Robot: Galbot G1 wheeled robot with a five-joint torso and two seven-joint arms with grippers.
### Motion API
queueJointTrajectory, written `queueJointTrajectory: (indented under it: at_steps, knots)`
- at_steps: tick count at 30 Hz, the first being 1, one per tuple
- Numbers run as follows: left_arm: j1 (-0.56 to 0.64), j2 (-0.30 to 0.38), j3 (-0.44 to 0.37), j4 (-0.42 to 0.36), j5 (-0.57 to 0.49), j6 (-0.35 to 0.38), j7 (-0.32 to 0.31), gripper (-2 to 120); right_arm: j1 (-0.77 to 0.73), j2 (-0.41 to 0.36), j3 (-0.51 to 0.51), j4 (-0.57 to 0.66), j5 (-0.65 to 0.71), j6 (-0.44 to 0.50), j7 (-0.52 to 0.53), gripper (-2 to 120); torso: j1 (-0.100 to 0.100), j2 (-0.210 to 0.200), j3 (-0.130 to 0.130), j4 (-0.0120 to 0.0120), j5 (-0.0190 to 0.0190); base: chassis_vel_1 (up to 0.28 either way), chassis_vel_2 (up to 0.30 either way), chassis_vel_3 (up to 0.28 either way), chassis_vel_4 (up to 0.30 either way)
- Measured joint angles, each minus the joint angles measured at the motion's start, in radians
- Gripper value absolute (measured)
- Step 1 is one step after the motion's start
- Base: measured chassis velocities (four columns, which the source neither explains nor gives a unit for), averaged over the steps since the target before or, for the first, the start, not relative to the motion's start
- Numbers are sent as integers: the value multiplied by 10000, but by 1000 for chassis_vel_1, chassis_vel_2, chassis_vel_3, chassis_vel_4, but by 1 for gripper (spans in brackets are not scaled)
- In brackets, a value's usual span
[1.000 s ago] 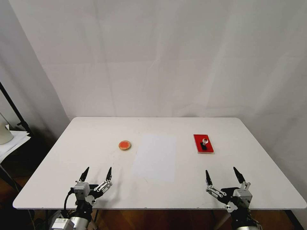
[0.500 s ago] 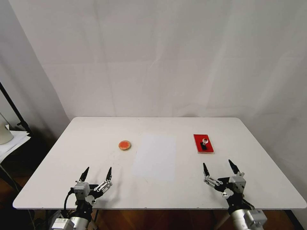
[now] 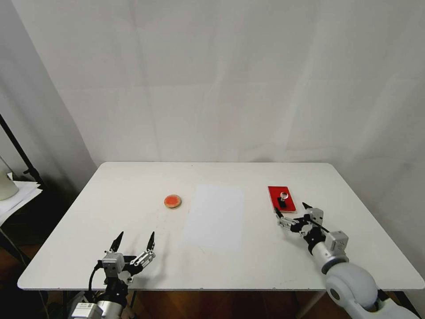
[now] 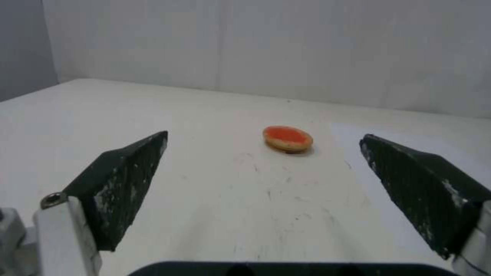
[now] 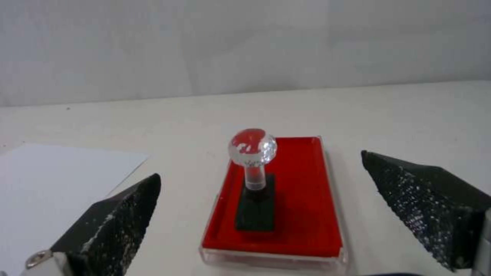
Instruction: Pick up the stamp from the ink pad and place it onto another ink pad.
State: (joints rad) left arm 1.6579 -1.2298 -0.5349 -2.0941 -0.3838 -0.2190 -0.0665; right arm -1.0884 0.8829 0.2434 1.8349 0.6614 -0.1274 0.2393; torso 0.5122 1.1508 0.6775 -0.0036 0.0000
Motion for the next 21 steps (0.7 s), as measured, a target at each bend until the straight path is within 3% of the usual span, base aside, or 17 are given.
queueJointTrajectory:
  at_steps: [9,21]
  knots:
    - [0,0,0,0,0,0,0,100,652,246,-405,-731,201,-4,-48,97,-2,0,-1,-1,0,0,0,0,0]
    - [0,0,0,0,0,0,0,100,943,253,-611,-992,384,36,-41,64,-2,0,-1,-1,0,0,0,0,0]
